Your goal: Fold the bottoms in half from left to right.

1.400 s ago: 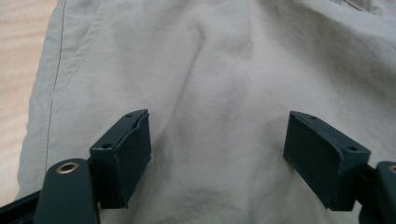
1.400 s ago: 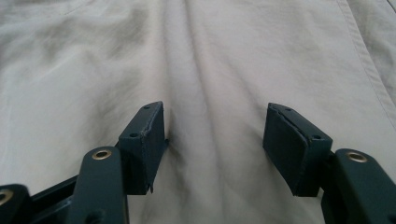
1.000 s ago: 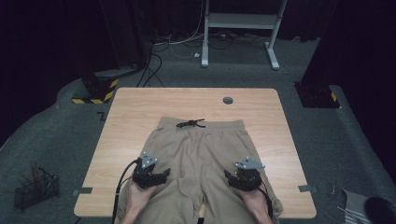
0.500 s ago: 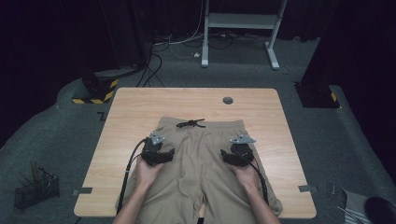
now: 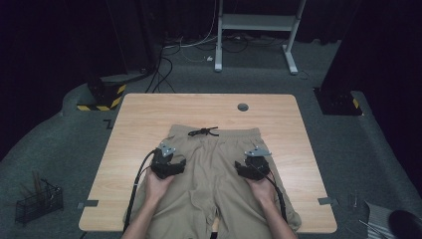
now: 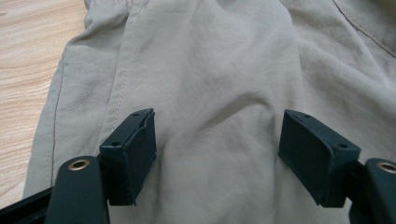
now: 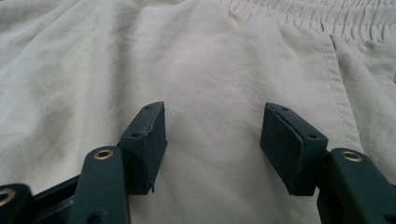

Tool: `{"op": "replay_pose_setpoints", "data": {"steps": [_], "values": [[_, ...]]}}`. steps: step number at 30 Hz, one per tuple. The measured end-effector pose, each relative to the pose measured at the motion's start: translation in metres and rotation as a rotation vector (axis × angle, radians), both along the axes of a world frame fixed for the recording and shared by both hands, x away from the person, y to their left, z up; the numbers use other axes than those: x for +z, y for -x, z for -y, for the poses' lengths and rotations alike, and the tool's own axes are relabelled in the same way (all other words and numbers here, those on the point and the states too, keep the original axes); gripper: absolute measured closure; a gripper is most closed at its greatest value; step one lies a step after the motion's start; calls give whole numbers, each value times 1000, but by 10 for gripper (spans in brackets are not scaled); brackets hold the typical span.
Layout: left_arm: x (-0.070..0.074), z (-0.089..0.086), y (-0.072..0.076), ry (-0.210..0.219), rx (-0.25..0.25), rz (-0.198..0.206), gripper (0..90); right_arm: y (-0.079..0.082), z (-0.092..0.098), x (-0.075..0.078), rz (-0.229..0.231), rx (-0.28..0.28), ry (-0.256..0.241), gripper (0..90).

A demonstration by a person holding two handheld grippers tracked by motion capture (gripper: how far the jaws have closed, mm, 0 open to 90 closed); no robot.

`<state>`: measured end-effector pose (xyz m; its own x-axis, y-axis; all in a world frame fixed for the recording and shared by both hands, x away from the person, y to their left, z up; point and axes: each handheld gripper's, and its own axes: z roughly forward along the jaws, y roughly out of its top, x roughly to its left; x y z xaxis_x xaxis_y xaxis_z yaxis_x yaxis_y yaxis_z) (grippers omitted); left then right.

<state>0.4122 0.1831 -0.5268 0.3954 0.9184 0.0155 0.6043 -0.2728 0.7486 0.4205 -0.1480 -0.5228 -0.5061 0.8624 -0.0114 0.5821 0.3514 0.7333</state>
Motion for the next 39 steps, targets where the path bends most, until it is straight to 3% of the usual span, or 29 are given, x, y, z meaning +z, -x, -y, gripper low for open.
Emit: {"op": "replay_pose_setpoints", "data": {"steps": [17,22,35,39], "values": [[0,2,14,-5,10,1,275,9,0,0,7,-21,5,402],[0,4,30,-4,7,3,276,27,2,0,5,-23,5,402],[0,5,61,0,-19,2,274,56,7,0,5,-4,4,400],[0,2,70,34,-50,-5,272,65,9,0,4,8,3,398]]}}
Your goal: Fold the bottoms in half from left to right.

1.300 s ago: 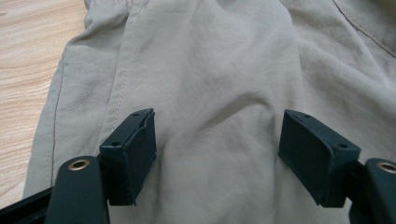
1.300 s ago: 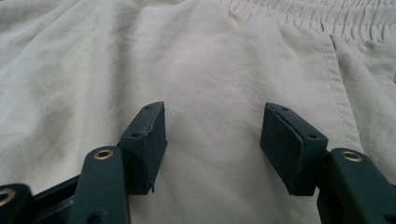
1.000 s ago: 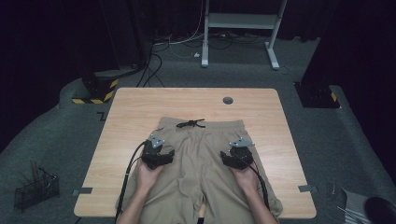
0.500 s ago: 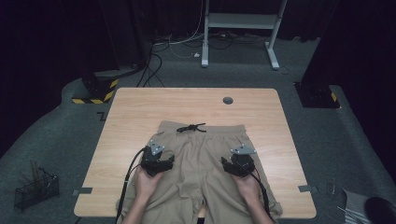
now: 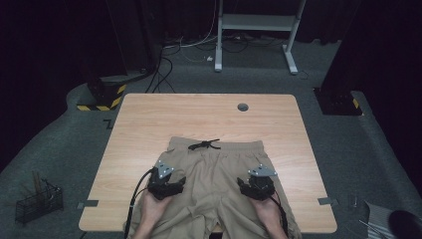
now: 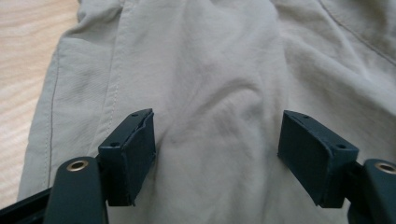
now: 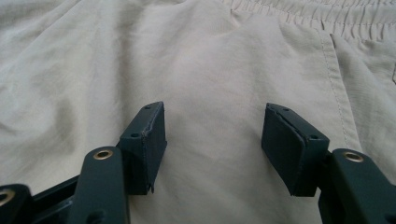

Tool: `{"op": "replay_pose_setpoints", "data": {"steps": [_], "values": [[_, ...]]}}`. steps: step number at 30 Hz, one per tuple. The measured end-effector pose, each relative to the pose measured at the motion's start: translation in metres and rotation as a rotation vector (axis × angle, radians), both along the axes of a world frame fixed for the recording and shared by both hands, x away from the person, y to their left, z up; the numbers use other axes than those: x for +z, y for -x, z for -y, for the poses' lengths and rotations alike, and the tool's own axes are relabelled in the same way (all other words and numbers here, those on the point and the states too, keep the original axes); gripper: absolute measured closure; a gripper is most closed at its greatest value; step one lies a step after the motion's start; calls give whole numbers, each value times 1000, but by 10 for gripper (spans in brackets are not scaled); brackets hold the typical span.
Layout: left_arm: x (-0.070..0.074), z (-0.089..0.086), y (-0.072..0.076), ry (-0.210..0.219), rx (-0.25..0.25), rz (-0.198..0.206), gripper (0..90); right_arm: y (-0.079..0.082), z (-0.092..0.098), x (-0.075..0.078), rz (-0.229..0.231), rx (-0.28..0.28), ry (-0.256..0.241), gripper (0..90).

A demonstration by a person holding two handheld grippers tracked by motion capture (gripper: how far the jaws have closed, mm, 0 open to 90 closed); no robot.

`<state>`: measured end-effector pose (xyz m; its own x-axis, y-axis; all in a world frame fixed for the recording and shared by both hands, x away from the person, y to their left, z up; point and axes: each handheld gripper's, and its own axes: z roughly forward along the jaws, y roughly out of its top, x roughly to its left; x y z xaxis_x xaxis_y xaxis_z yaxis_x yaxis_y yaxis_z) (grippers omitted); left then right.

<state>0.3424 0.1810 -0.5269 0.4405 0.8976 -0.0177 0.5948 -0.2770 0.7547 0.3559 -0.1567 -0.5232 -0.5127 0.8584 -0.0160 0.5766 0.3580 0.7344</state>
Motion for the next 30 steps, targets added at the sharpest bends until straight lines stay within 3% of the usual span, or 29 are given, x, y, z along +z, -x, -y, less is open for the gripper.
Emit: {"op": "replay_pose_setpoints", "data": {"steps": [2,3,6,9,10,11,14,16,20,23,27,30], "values": [[1,-3,0,1,-30,-12,271,2,1,0,0,6,0,398],[4,-8,-5,34,-31,-46,278,2,1,0,0,8,0,397],[9,-14,-12,63,-35,-57,293,2,1,0,0,8,0,397],[24,-23,-28,61,12,-8,315,2,1,0,0,7,0,397],[24,-23,-28,61,12,-8,314,2,1,0,0,8,0,397],[29,-29,-40,64,43,-6,313,2,1,0,0,7,0,397],[32,-34,-52,64,74,-9,313,2,1,0,0,7,0,397],[30,-42,-69,65,120,-14,323,2,1,0,1,8,1,397],[24,-48,-82,68,128,-41,323,2,1,0,0,7,1,397],[19,-48,-88,81,113,-37,323,2,1,0,1,7,1,397],[14,-41,-89,65,63,0,392,2,1,0,1,7,1,397],[9,-38,-92,63,56,-14,410,2,1,0,1,7,1,397]]}}
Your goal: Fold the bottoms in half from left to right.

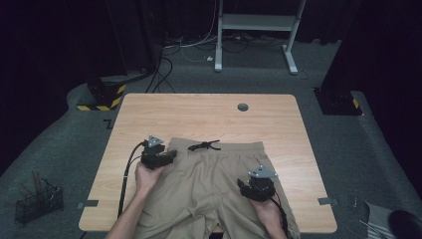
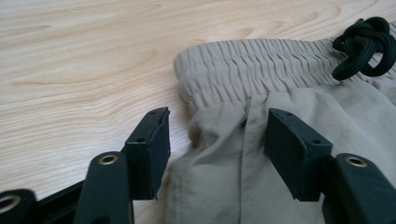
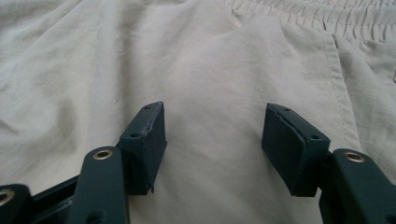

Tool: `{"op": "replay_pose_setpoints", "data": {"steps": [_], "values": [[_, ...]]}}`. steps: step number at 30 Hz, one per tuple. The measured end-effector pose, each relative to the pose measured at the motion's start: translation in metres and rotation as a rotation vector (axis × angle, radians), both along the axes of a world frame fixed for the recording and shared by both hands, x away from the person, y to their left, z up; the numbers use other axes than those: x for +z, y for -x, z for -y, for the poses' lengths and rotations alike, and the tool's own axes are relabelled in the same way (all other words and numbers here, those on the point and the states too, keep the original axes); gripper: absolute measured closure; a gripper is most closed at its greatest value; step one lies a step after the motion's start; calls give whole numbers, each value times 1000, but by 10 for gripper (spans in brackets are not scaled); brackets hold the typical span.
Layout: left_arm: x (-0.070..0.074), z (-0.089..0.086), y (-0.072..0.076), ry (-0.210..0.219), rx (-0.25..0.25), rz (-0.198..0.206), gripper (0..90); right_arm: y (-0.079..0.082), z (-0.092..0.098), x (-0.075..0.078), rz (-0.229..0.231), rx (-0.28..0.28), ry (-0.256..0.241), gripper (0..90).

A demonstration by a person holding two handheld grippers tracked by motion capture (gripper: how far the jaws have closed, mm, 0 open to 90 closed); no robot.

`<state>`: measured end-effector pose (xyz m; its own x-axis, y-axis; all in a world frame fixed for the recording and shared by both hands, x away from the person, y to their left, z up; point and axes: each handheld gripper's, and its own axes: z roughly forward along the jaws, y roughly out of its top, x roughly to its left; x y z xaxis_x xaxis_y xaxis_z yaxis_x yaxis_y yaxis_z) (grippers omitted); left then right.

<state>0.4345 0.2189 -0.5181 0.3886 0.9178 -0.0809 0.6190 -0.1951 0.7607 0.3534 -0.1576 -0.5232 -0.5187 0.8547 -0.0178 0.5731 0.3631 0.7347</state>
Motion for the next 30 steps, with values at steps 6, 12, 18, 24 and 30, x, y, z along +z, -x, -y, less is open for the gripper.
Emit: {"op": "replay_pose_setpoints", "data": {"steps": [6,12,18,24,30], "values": [[-5,2,-2,3,-3,-27,396,0,0,0,1,1,2,397],[-6,7,1,-68,-32,5,489,0,0,0,2,1,3,398],[-5,6,3,-69,-48,9,633,0,0,0,2,0,4,398],[-4,4,4,-76,-68,13,748,1,0,0,4,0,5,398],[-4,0,4,-39,-84,-3,853,1,0,0,5,0,5,398]]}}
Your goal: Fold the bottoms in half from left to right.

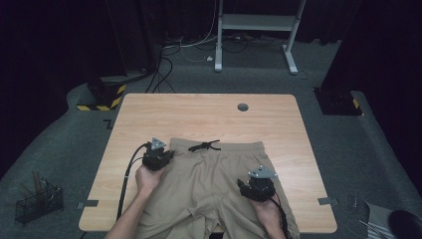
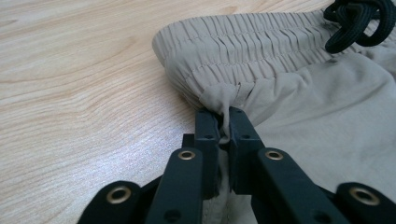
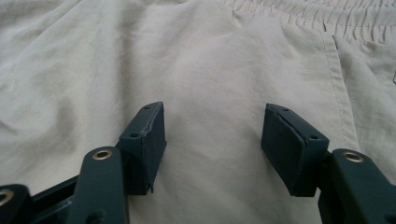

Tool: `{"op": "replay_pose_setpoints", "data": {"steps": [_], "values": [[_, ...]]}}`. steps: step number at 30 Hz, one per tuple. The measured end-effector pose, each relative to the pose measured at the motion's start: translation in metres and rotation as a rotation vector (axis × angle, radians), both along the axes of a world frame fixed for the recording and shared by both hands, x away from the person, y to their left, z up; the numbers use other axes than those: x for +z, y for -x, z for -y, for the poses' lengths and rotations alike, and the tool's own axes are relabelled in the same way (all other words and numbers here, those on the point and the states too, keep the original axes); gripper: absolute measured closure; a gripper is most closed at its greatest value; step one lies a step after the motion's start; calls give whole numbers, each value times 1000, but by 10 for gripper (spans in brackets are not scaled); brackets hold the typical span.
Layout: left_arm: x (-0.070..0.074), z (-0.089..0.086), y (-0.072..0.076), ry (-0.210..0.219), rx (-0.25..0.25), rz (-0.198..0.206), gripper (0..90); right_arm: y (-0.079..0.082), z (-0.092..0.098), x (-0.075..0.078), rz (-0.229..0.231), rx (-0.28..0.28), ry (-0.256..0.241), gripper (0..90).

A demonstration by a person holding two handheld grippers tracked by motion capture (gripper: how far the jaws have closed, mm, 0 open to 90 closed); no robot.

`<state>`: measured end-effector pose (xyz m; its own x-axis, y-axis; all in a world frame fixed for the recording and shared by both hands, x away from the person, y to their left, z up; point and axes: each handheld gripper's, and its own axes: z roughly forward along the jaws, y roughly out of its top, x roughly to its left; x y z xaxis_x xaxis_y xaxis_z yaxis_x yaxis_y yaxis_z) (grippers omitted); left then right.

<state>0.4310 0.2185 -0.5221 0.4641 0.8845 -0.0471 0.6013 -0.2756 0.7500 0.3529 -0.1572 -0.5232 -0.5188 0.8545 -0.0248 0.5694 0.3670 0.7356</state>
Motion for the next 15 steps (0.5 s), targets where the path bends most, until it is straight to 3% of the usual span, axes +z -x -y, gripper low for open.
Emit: {"op": "replay_pose_setpoints", "data": {"steps": [15], "values": [[10,-5,4,42,-20,23,874,0,0,0,1,0,1,397]]}}
